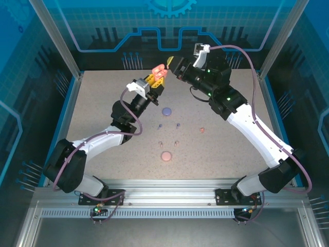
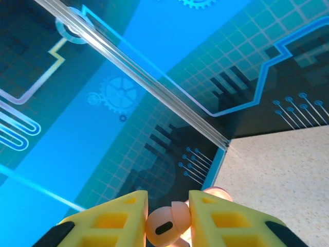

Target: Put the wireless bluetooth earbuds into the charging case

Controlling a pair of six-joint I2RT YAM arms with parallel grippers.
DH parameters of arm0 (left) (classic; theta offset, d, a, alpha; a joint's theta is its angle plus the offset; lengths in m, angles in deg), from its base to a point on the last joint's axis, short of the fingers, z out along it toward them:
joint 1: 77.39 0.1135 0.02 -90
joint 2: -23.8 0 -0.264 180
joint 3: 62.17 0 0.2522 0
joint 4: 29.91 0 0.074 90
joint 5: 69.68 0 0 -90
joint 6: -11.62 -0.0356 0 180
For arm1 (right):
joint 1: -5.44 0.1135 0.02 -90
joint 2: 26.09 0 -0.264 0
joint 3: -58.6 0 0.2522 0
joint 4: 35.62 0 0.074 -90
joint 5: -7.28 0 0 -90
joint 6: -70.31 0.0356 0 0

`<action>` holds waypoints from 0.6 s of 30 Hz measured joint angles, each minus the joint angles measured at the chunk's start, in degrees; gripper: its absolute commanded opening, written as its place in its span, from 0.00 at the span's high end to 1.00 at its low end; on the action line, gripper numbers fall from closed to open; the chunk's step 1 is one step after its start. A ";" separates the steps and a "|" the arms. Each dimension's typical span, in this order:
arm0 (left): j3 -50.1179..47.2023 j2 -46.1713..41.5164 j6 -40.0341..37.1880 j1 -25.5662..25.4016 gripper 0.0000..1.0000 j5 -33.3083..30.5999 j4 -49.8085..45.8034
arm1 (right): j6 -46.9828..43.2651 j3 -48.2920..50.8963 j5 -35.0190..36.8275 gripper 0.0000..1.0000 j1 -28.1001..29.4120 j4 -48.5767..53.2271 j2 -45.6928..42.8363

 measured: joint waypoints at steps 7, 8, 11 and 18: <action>0.83 0.74 -0.15 0.00 1.00 -0.02 0.04 | 0.00 3.82 0.11 0.73 2.60 -7.17 0.00; 0.83 0.85 -0.33 0.00 1.00 -0.02 0.04 | 0.02 4.24 0.24 0.73 2.93 -7.58 0.02; 0.96 1.18 -0.83 0.00 1.00 0.00 0.02 | 0.20 5.05 0.79 0.73 3.61 -8.76 0.02; 1.57 1.60 -1.16 0.00 1.00 -0.02 0.04 | 0.85 5.55 2.67 0.73 4.09 -10.19 0.61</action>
